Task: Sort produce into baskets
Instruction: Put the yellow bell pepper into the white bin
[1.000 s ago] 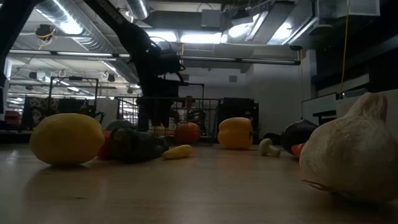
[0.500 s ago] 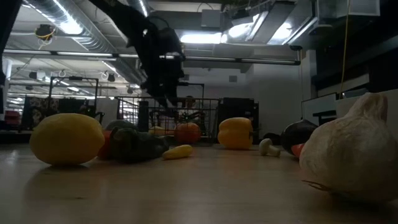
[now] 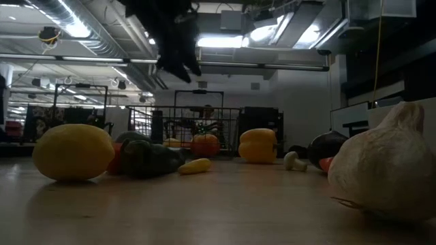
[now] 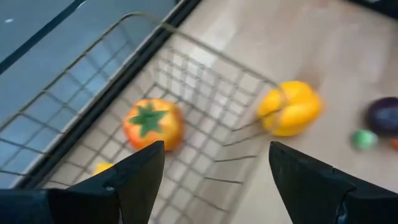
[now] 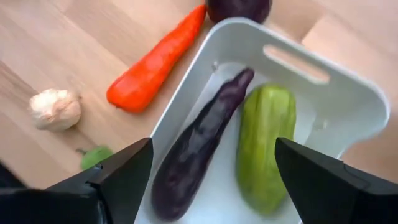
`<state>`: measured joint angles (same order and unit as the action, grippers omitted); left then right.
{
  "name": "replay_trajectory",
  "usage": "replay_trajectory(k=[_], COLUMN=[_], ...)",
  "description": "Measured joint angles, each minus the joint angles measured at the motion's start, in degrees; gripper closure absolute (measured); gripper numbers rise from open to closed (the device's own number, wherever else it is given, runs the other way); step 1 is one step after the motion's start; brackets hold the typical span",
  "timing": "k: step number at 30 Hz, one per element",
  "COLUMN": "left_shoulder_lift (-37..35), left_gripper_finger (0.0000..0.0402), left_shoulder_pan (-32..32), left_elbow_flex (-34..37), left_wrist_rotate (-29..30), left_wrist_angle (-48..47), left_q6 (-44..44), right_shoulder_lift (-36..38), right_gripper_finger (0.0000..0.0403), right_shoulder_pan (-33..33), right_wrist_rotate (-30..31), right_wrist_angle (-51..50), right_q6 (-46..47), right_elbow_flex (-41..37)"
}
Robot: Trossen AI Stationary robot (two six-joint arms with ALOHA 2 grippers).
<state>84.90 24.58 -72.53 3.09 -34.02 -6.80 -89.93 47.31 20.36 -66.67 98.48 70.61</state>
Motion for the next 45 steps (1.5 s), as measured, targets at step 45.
replay_trajectory(k=[45], left_shoulder_lift=[-25.9], left_gripper_finger=[0.0116], left_shoulder_pan=[-26.1], left_elbow_flex=[36.3], left_wrist_rotate=[6.6], left_wrist_angle=[30.4], left_q6=[-10.3], right_shoulder_lift=[0.0], right_gripper_finger=[0.0065], right_shoulder_pan=[-11.7], right_wrist_rotate=[-2.9], right_wrist_angle=[-0.5], right_q6=[-19.3], right_elbow_flex=[0.0])
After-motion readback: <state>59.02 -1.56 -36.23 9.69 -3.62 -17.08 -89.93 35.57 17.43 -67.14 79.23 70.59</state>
